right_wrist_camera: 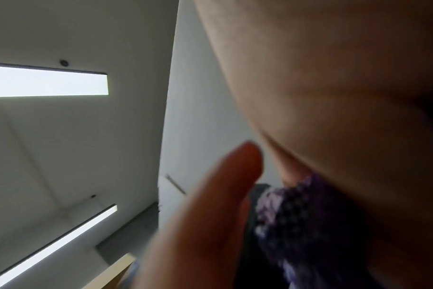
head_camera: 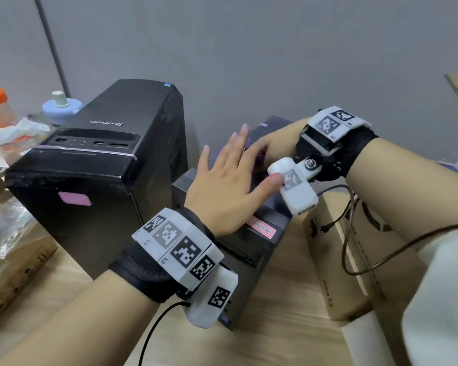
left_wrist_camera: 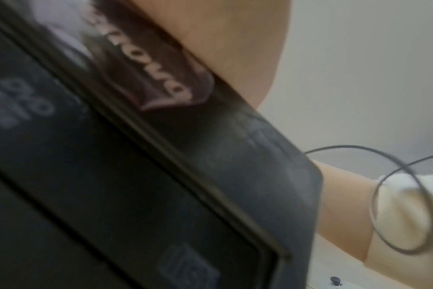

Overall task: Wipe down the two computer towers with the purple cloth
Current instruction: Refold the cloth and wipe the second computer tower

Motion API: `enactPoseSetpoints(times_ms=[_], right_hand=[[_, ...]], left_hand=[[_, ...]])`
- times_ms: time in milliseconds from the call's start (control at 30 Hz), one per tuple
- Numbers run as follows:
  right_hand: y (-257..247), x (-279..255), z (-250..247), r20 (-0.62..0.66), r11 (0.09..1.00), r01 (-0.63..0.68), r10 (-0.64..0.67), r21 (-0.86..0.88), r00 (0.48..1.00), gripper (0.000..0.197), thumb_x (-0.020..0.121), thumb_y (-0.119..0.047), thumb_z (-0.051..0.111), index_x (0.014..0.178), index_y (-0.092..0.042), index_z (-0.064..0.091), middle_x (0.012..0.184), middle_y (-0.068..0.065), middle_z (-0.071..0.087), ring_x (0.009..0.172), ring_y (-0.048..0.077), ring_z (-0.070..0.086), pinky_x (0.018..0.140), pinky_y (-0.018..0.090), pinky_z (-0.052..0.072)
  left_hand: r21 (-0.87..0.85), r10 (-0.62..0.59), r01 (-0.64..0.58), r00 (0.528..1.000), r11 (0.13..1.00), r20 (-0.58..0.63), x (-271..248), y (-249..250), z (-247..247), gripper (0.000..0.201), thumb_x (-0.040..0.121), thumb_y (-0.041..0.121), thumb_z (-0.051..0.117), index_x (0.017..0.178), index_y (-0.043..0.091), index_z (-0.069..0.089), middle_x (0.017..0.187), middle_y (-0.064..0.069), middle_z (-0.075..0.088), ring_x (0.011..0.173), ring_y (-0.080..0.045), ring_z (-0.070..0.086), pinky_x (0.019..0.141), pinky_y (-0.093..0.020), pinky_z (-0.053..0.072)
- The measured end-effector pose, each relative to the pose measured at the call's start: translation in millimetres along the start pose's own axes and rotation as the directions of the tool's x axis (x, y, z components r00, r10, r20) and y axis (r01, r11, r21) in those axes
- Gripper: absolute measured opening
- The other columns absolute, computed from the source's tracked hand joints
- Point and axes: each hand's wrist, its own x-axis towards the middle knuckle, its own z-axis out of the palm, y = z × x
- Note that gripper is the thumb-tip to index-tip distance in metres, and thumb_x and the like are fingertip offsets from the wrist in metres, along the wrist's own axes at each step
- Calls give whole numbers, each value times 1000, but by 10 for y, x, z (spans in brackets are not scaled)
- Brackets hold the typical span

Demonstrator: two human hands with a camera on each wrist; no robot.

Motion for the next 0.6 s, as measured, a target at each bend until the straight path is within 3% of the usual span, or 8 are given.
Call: enactPoseSetpoints(times_ms=[33, 133, 233, 333, 433, 500, 567, 600], right_hand=[[17, -26, 20, 18, 999, 6, -5, -44, 1000, 27, 89, -3, 54, 116, -8, 54, 89, -3, 54, 89, 9, 50, 56, 13, 42], [134, -14, 36, 152, 991, 112, -101, -67, 983, 12, 88, -2, 56, 94, -11, 57, 77, -4, 58, 67, 0, 58, 55, 9, 45], [283, 20, -45, 255, 984, 156, -173, 88, 951, 5, 84, -7, 62, 89, -10, 62, 76, -2, 65, 63, 2, 60, 59, 17, 50], [598, 255, -203, 167, 963, 88, -133, 256, 977, 18, 90, 0, 51, 94, -14, 62, 80, -9, 71, 72, 2, 64, 66, 16, 53], [929, 524, -373, -1, 932, -35, 38, 360, 999, 26, 90, 0, 51, 108, -15, 63, 95, 2, 66, 84, 18, 58, 73, 28, 49], [1010, 687, -455, -53, 912, -84, 115, 401, 992, 34, 91, 6, 46, 112, -16, 61, 84, 0, 67, 74, 17, 59, 67, 28, 48], [968, 817, -537, -67, 915, -91, 127, 394, 990, 34, 91, 7, 44, 103, -21, 58, 62, -11, 68, 52, 4, 60, 59, 21, 50], [864, 833, -557, -68, 942, -107, 135, 317, 989, 31, 91, 5, 46, 99, -24, 54, 58, -15, 66, 45, -3, 58, 58, 16, 48]], left_hand=[[-3, 7, -7, 1000, 1000, 6, -1, 1, -3, 90, 68, 76, -2, 148, 36, 7, 160, 9, -12, 147, -6, -6, 119, -47, -8], [8, 11, -11, 1000, 1000, 29, 8, -3, -9, 90, 68, 73, -6, 149, 35, -1, 159, 10, -14, 147, -5, -11, 119, -48, -10], [37, 6, -8, 998, 999, 56, 20, -19, -13, 88, 69, 71, -10, 149, 35, -6, 159, 10, -15, 146, -4, -13, 119, -48, -13], [84, -1, -6, 996, 996, 90, 26, -28, -22, 89, 68, 72, -11, 149, 35, -6, 160, 11, -12, 146, -4, -13, 118, -49, -14], [173, -24, -3, 988, 985, 155, 40, -18, -18, 92, 70, 80, -5, 149, 36, 8, 160, 12, -2, 147, -6, -9, 117, -52, -15], [199, -42, 3, 980, 980, 192, 57, -7, -25, 85, 73, 78, 1, 147, 39, 15, 160, 13, 1, 148, -8, -8, 117, -54, -13], [183, -54, 14, 976, 983, 213, 64, 3, -34, 82, 74, 75, 2, 147, 41, 14, 160, 15, 1, 148, -8, -7, 117, -54, -12], [170, -57, 19, 975, 985, 216, 66, 1, -34, 81, 74, 75, 2, 147, 41, 11, 160, 15, 0, 148, -9, -7, 118, -54, -11]])
